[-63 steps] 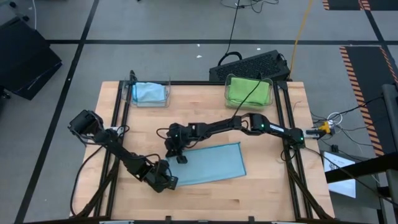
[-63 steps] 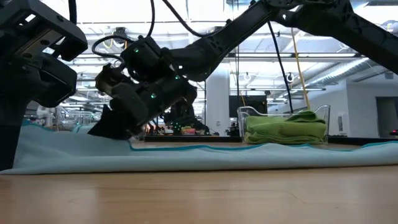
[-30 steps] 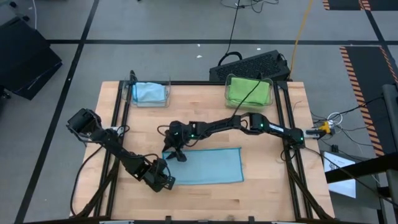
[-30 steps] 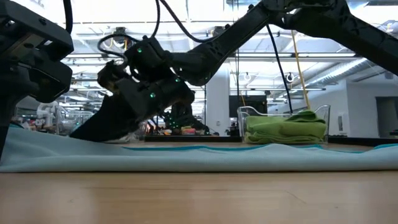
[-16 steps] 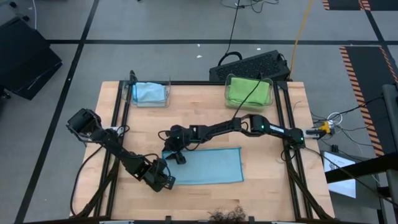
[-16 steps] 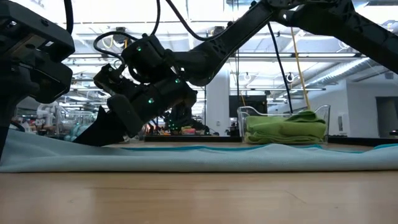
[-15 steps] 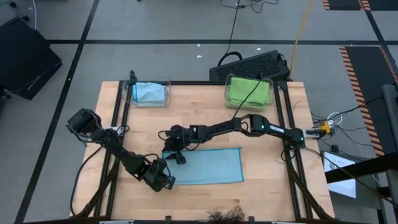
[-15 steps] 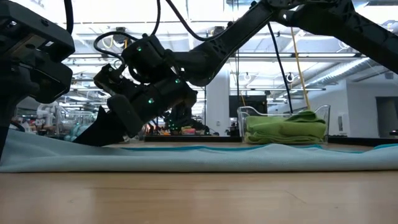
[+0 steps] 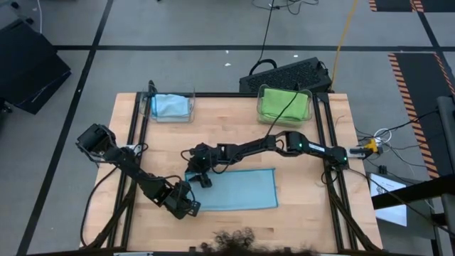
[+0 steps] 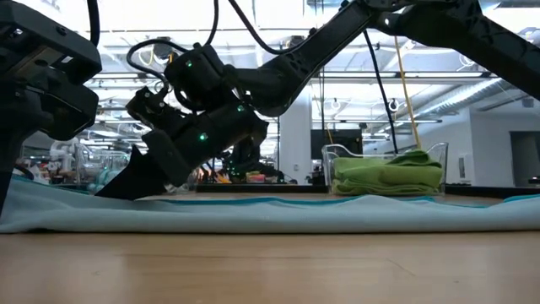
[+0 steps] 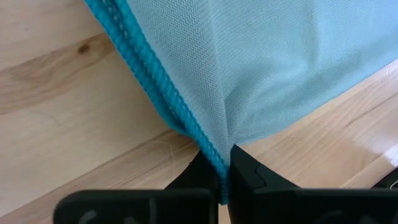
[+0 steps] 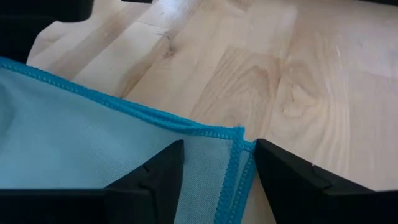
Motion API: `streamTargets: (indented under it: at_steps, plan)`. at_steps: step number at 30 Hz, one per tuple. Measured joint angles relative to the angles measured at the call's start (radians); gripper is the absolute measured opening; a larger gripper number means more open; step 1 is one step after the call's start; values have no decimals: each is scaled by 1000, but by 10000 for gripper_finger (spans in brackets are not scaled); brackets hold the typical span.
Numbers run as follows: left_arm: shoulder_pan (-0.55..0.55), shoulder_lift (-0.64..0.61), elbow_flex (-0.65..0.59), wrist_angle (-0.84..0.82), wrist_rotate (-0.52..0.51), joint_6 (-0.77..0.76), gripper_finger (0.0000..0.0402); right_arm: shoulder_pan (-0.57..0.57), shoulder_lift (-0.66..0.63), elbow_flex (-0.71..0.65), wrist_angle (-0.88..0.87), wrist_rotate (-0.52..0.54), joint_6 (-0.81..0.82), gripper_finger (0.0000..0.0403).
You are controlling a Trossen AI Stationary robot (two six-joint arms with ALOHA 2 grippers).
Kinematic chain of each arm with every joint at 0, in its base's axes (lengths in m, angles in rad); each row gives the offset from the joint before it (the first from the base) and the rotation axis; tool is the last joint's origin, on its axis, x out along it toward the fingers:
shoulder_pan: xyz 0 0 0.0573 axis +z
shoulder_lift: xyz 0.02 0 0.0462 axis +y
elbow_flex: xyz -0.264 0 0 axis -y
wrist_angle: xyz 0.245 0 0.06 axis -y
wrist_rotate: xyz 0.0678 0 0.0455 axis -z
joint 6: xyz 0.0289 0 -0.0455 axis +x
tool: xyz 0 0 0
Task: Sort microfiber towel by color & place in baskets
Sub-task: Fold the blue towel
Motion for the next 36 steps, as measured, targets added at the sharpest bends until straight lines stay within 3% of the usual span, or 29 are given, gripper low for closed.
streamTargets:
  at_steps: [6, 27, 31, 36]
  plan:
    - [0, 0, 0, 0, -1, 2, 5, 0, -11, 0, 47, 60, -21, 192]
    - [-1, 0, 0, 1, -14, 18, 6, 15, -29, -72, 43, 43, 5, 189]
    - [-1, 0, 0, 2, -14, 18, 6, 15, -30, -91, 46, 42, 5, 165]
    - [-1, 0, 0, 2, -14, 13, 5, 15, -34, -123, 53, 40, 14, 100]
